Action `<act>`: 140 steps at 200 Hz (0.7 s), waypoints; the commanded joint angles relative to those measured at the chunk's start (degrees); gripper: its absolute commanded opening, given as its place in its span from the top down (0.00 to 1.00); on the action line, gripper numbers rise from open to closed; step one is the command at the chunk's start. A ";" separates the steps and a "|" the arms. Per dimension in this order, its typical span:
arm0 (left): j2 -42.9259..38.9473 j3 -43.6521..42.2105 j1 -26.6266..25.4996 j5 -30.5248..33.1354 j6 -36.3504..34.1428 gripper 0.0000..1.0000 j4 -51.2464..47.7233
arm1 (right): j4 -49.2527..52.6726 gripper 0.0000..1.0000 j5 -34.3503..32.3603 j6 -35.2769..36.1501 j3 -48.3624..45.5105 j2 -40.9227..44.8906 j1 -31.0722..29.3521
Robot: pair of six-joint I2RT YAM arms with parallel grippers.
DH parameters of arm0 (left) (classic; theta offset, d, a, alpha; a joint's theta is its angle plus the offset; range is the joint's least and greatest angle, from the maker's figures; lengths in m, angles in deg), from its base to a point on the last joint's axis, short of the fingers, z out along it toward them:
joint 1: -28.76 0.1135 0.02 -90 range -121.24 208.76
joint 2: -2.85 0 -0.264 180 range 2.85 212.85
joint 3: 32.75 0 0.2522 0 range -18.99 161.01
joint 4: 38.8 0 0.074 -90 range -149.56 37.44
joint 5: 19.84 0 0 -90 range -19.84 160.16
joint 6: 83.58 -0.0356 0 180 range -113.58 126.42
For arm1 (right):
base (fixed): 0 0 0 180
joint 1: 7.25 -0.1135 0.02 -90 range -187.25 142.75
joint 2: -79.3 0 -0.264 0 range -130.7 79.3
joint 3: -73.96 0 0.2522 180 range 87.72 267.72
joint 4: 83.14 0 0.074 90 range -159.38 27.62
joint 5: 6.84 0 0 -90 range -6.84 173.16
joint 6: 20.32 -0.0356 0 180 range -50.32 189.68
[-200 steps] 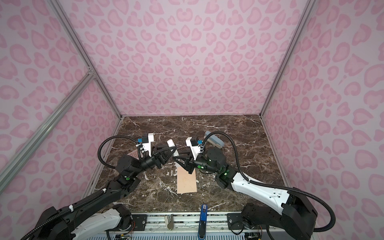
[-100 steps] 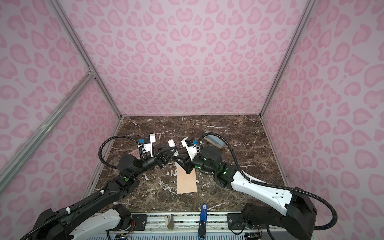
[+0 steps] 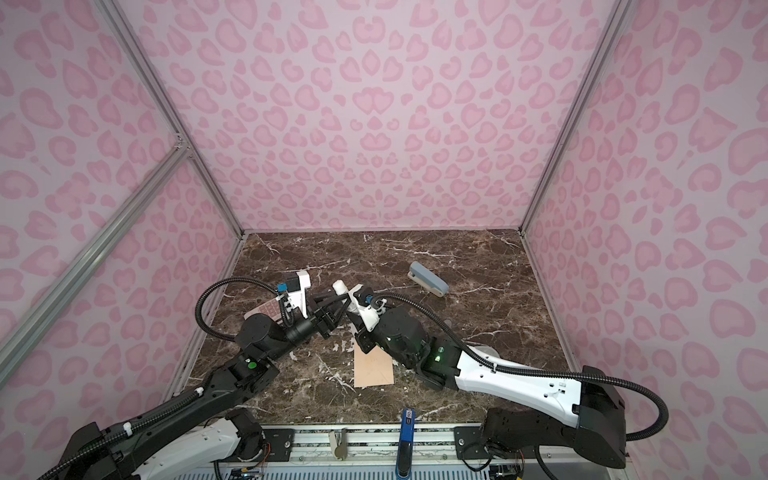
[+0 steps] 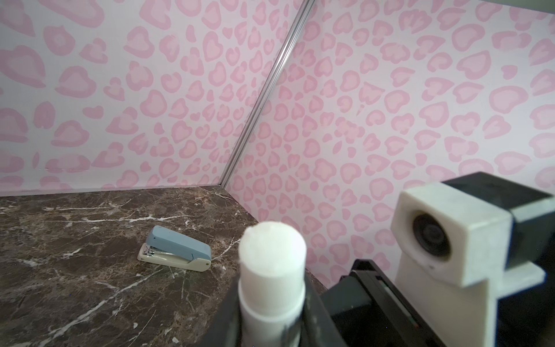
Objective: Place the letter into the envelope and seal it
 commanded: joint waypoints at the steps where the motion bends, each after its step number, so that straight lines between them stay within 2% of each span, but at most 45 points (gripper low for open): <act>1: 0.28 -0.38 -0.23 5.13 -0.94 0.94 -2.66 | -3.81 0.79 -15.56 2.50 1.47 -1.38 -2.06; 34: 0.69 -0.97 -0.62 7.97 -0.08 0.94 -1.53 | -3.93 0.76 -19.52 2.87 2.77 -3.73 -4.81; 61: -1.92 -1.90 -0.61 13.73 -0.34 0.95 -3.56 | -3.61 0.70 -15.92 2.95 1.59 -2.16 -4.69; 99: -5.56 -1.17 0.31 16.26 -2.03 0.95 -7.23 | -1.48 0.58 0.71 2.49 -1.95 3.03 -2.46; 140: -6.82 -0.84 2.91 11.48 0.64 0.96 -6.76 | -3.94 0.54 19.62 0.26 -7.65 8.60 3.75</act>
